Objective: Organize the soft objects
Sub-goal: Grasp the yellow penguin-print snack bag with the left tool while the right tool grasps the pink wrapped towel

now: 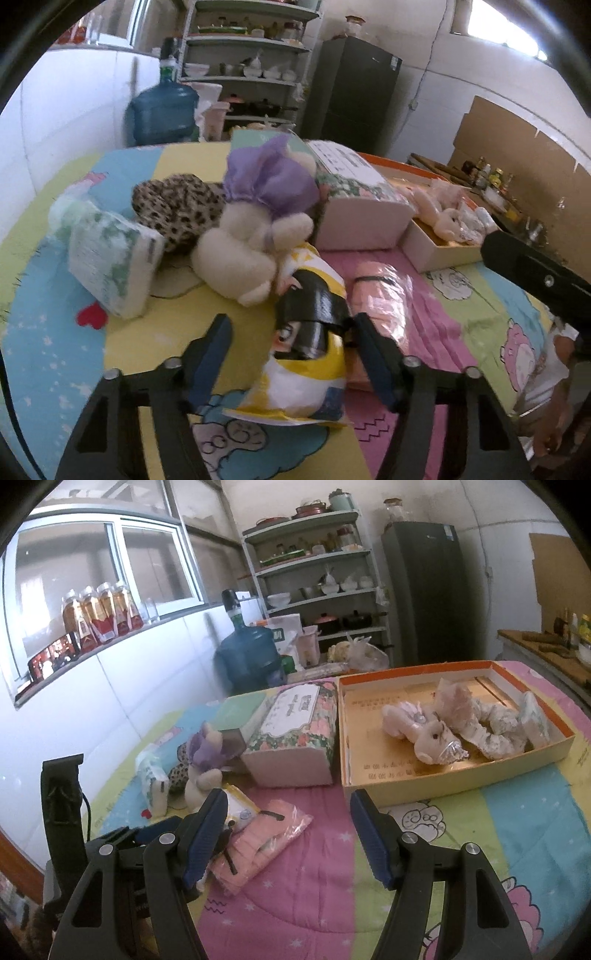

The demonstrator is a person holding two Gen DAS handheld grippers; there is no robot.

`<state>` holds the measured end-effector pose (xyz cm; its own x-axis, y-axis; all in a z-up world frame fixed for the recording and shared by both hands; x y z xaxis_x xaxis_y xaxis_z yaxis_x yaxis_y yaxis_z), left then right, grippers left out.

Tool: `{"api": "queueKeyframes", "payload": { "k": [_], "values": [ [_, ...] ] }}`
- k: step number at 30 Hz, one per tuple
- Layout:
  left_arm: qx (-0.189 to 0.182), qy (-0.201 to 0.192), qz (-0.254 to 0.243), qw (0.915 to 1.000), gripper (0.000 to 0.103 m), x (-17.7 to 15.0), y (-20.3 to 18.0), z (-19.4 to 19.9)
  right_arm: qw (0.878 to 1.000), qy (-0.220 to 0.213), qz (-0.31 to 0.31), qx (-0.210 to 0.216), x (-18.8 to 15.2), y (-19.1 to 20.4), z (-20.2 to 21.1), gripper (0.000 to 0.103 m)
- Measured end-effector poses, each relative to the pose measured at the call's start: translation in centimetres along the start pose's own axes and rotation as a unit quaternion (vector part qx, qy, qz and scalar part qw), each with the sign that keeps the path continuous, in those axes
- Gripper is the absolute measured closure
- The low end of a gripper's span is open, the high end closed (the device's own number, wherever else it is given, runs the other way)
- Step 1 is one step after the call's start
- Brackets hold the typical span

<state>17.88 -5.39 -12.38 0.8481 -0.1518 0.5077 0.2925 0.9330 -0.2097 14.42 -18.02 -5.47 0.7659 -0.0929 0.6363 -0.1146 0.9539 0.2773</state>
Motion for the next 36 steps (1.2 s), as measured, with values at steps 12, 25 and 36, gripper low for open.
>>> {"api": "queueKeyframes", "payload": {
  "k": [12,25,36],
  "values": [
    [-0.022,-0.02,0.001,0.9996,0.063,-0.9,-0.3,1.7,0.999,0.035,-0.017,0.009,-1.3,0.0,-2.3,0.032],
    [-0.048,-0.058,0.001,0.9972,0.063,-1.7,1.3,6.5,0.996,0.088,-0.025,0.0,-3.1,2.1,-6.4,0.032],
    [-0.092,-0.057,-0.02,0.9939,0.063,-2.7,1.9,7.7,0.992,0.08,0.01,-0.095,-2.9,4.3,-8.1,0.033]
  ]
}}
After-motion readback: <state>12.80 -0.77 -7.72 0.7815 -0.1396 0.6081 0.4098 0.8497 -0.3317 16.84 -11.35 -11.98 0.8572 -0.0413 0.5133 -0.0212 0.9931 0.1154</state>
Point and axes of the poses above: each gripper's, at about its wrist camera, not at the fingertips, and z roughly against the way its jaws point, y to its left, x to its top, the point moved 8 cm from there along -z, roughly the way its jaws point, and after that the axes turned 13 degrees about y, right-handed, at the moved point
